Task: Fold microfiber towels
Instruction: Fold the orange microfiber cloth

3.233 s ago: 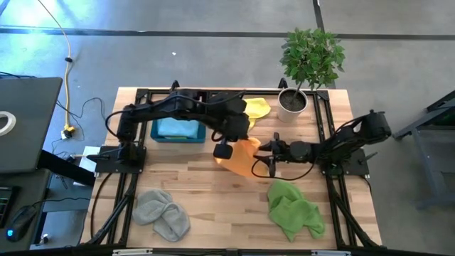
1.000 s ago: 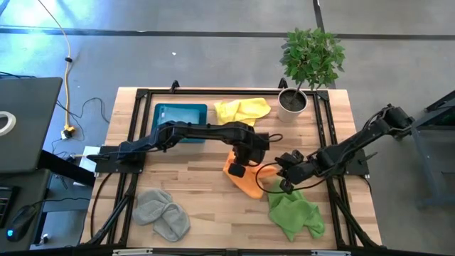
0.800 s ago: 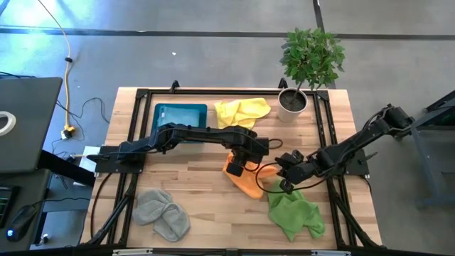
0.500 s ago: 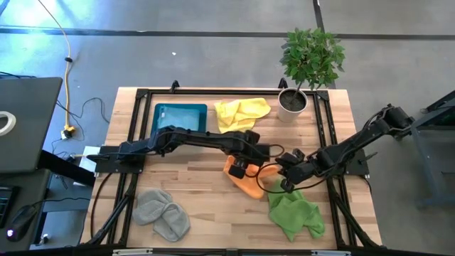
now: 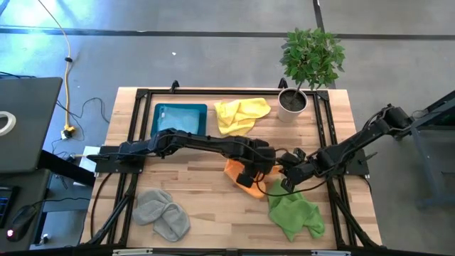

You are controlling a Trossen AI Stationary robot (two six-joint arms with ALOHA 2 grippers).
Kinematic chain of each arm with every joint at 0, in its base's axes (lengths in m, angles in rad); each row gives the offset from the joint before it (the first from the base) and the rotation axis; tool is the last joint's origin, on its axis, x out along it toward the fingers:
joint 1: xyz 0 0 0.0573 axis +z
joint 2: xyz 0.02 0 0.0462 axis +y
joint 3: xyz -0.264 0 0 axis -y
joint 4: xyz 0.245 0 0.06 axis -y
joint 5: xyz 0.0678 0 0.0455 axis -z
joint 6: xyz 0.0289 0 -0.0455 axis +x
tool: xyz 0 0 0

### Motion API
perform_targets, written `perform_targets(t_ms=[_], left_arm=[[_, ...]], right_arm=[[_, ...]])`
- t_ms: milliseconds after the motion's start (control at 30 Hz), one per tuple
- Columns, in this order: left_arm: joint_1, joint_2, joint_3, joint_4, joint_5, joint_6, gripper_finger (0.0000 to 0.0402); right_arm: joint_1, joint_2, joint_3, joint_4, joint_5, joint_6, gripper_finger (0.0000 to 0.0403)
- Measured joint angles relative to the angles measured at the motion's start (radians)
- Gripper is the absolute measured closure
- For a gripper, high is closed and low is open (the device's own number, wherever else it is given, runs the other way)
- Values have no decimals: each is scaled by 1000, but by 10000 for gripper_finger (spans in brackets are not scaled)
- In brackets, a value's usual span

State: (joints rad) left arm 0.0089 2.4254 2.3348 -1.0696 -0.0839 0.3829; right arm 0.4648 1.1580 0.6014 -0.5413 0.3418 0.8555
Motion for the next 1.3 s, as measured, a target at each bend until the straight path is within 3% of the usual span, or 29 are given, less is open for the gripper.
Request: perform_targets(t_ms=[200, 400, 767, 1167, 1300], left_arm=[[-6, 38, -2, -28, -59, 38, 243], [-4, 42, -1, -33, -197, 58, 243], [8, 51, 0, -68, -93, 13, 243], [41, 83, -2, -123, -191, -22, 243], [47, 82, -2, -126, -203, -32, 265]], right_arm=[[2, 0, 0, 5, 0, 0, 403], [2, 0, 0, 7, 0, 0, 403], [2, 0, 0, 7, 0, 8, 403], [3, 1, -1, 12, 0, 10, 403], [3, 1, -1, 15, 0, 2, 403]])
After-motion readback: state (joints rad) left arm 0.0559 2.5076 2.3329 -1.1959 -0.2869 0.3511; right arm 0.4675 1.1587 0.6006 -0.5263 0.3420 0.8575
